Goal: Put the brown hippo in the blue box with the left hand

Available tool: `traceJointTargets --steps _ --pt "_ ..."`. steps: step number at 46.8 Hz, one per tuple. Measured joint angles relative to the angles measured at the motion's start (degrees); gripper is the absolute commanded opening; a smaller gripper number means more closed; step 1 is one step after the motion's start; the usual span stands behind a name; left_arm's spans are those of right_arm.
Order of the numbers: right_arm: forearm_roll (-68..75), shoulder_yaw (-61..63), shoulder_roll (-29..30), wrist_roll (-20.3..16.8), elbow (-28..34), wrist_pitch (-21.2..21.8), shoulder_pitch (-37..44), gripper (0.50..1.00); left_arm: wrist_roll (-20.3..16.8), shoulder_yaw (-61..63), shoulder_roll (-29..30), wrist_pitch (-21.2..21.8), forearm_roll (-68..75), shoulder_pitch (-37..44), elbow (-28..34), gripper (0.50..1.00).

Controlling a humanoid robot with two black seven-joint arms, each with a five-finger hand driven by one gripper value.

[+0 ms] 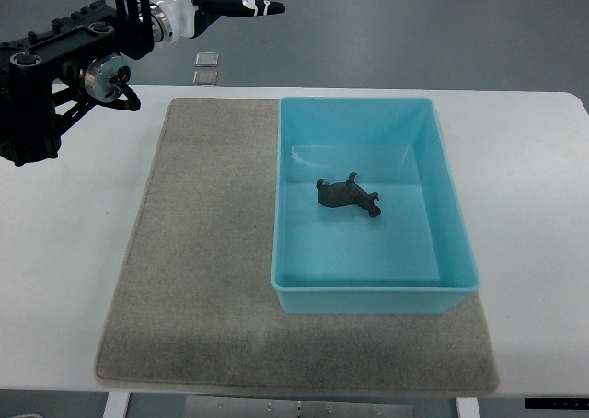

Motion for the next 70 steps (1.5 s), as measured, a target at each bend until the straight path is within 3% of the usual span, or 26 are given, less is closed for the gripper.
traceJointTargets --steps 18,32,37,46,50,70 --pt "0.0 0.0 0.0 0.0 0.0 0.0 0.0 0.936 0.0 -0.8 -1.8 0.1 -22.3 1.8 0.7 0.996" --pt "0.0 0.0 0.0 0.0 0.0 0.0 0.0 0.936 -3.0 -7.1 -5.6 -1.4 -32.4 5.7 9.6 0.999" --pt "0.0 0.0 0.0 0.0 0.0 0.0 0.0 0.936 -3.9 -10.9 -6.8 -4.3 -32.7 7.5 13.1 0.999" --pt "0.0 0.0 0.0 0.0 0.0 0.0 0.0 0.936 -4.8 -14.7 -7.8 -13.3 -32.9 10.0 17.7 0.999" --pt "0.0 0.0 0.0 0.0 0.0 0.0 0.0 0.936 -4.8 -16.2 -7.8 -15.1 -32.8 11.3 17.9 0.999" --pt "0.0 0.0 0.0 0.0 0.0 0.0 0.0 0.936 -4.8 -19.5 -7.0 -15.0 -32.2 15.4 13.0 0.996"
